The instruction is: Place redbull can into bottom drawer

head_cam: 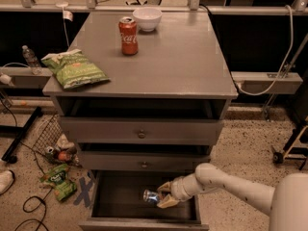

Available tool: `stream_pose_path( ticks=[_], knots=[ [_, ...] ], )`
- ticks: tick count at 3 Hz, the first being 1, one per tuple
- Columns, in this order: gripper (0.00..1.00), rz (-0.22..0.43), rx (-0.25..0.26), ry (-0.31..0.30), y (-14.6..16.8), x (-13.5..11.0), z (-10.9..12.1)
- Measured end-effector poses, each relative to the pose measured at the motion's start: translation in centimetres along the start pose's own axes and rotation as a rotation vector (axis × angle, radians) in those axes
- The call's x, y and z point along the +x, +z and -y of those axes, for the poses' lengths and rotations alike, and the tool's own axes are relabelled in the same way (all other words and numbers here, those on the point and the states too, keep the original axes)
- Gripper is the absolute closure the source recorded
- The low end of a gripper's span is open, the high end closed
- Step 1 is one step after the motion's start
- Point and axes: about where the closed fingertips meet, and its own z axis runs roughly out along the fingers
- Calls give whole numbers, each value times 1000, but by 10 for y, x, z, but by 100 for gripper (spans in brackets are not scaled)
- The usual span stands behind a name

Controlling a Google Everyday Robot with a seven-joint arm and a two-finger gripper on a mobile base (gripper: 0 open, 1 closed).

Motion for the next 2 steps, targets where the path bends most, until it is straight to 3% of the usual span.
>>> stream_pose_path(
  ticks=[2],
  knots=[
    [100, -3, 4, 38, 32, 22, 6]
  ],
)
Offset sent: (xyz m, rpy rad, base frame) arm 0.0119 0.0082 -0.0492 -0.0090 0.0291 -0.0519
